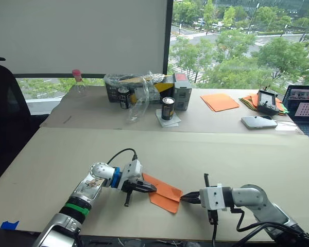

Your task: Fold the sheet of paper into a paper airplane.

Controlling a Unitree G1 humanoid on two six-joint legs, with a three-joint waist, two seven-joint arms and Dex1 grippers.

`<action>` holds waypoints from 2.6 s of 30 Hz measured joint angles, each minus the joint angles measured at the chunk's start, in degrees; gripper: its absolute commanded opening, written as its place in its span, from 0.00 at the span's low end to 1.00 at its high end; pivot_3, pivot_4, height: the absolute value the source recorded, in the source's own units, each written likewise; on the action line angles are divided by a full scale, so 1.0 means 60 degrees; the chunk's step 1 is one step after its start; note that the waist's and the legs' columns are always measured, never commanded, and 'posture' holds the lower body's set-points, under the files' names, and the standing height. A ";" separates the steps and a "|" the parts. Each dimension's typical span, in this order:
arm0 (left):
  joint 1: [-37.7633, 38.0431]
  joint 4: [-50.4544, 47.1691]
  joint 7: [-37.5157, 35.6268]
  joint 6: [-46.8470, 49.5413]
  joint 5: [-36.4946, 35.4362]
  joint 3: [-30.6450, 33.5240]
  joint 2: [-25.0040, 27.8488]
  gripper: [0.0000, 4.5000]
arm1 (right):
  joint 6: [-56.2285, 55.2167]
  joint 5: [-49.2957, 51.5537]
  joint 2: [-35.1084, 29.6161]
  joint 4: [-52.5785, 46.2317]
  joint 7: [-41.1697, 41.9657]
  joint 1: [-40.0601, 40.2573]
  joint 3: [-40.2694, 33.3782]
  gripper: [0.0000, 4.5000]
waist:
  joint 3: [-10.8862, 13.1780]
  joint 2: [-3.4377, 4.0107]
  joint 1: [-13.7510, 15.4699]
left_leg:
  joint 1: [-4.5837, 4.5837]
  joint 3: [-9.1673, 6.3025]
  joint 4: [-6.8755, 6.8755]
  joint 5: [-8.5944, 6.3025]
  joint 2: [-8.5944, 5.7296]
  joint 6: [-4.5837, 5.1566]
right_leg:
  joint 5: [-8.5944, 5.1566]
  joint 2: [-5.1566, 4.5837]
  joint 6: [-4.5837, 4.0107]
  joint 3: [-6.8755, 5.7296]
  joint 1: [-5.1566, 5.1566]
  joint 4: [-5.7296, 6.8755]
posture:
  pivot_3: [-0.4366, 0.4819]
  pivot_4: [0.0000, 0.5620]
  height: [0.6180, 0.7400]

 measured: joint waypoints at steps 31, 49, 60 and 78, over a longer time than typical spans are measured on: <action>0.0764 -0.1137 0.0086 0.0261 -0.0056 -0.0060 0.0083 0.00 | 0.4996 0.0317 0.1717 -0.1589 -0.0555 -0.1027 0.0625 0.01 | 0.0017 0.0040 -0.0191 | -0.0095 0.0003 -0.0001 -0.0005 -0.0001 0.0005 | 0.0031 0.0011 -0.0001 0.0017 -0.0125 0.0002 | 0.48 0.27 0.43; 0.2126 -0.1761 0.0754 0.1774 -0.1352 0.1614 0.1205 0.00 | 0.4986 0.0293 0.1821 -0.1439 -0.0430 -0.1174 0.0775 0.01 | -0.0004 0.0074 -0.0319 | -0.0062 0.0012 -0.0021 -0.0007 0.0015 -0.0001 | 0.0058 0.0046 -0.0050 0.0067 -0.0140 0.0021 | 0.48 0.27 0.43; 0.2661 -0.3596 0.0908 0.3717 -0.2518 0.2357 0.2082 0.00 | 0.8074 0.2543 0.1523 -0.3296 -0.0514 -0.0800 -0.0921 0.07 | 0.0051 0.0063 -0.0302 | -0.0262 0.0010 -0.0012 0.0006 0.0015 -0.0026 | 0.0115 0.0061 -0.0106 0.0076 -0.0333 0.0026 | 0.48 0.27 0.43; 0.2467 -0.4794 0.1478 0.4031 -0.2084 0.1884 0.2634 0.00 | 1.0785 0.4342 0.1612 -0.4281 -0.1448 -0.0009 -0.1533 0.90 | 0.0100 0.0056 -0.0227 | -0.0280 0.0024 -0.0013 0.0008 0.0016 -0.0028 | 0.0129 0.0050 -0.0112 0.0076 -0.0329 0.0009 | 0.48 0.27 0.43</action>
